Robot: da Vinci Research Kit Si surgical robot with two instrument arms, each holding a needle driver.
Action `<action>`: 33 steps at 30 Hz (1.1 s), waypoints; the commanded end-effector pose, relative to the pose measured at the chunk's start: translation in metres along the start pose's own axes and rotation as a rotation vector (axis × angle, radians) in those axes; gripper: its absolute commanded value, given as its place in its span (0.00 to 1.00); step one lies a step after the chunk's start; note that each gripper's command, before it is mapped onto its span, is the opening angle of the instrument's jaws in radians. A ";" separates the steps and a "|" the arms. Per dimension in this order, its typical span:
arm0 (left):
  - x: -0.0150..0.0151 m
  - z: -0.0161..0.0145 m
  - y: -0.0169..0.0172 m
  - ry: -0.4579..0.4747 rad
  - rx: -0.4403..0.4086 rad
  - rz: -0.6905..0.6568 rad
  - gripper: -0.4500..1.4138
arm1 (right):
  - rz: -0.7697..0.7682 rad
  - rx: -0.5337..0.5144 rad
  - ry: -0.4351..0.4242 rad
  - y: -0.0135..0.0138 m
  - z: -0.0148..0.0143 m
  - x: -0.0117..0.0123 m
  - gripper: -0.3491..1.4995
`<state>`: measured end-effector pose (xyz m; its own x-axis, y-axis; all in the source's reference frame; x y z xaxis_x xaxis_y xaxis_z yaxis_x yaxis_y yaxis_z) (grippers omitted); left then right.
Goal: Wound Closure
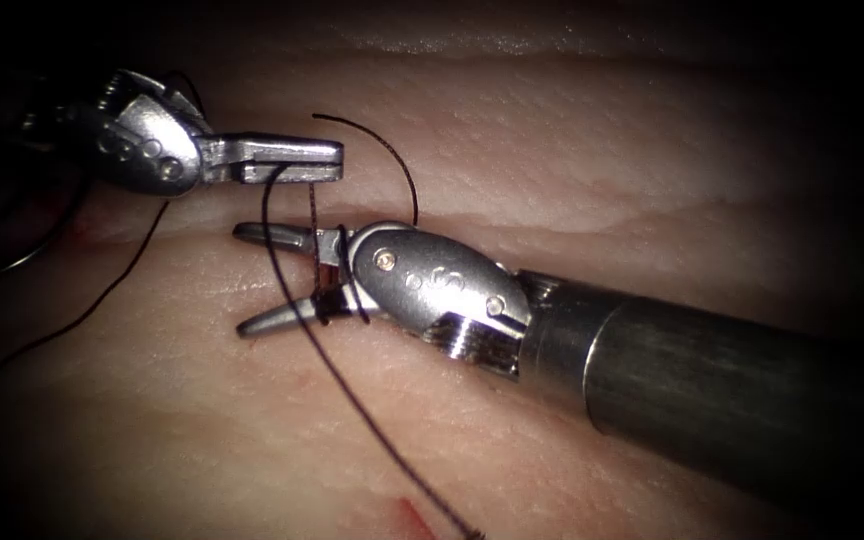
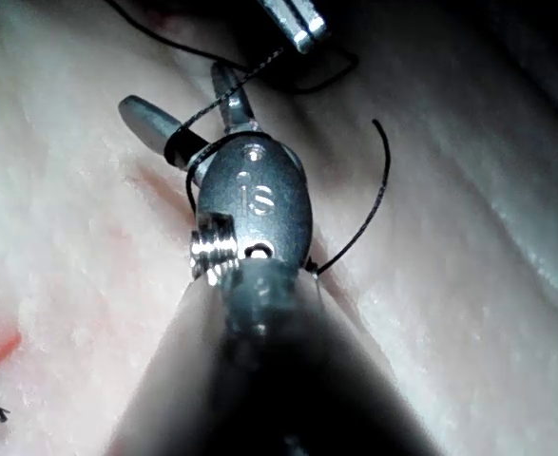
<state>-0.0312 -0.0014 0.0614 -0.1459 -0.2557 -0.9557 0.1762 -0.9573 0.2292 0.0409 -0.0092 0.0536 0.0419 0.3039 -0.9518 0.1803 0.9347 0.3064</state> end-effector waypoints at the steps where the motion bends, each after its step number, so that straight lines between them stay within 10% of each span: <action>1: -0.0008 0.0007 -0.0003 0.009 0.000 -0.002 0.00 | -0.001 0.017 0.010 0.0004 0.0006 0.0001 0.64; 7: -0.0032 0.0005 0.0004 0.034 -0.022 -0.012 0.00 | 0.000 0.052 0.099 -0.0002 -0.0003 0.0003 0.54; 12: -0.0053 0.0003 0.0018 0.010 -0.028 -0.026 0.00 | 0.007 0.062 0.166 -0.0003 -0.0014 0.0006 0.22; 23: -0.0081 0.0002 0.0051 -0.034 -0.034 -0.033 0.00 | 0.025 0.018 0.289 0.0000 -0.0030 0.0014 0.25; 33: -0.0073 -0.0014 0.0072 -0.079 -0.011 -0.035 0.00 | 0.046 -0.080 0.296 0.0010 -0.0036 0.0013 0.53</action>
<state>-0.0269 -0.0067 0.0691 -0.2321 -0.2295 -0.9452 0.1785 -0.9653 0.1906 0.0368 -0.0078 0.0524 -0.2404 0.3787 -0.8938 0.1037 0.9255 0.3643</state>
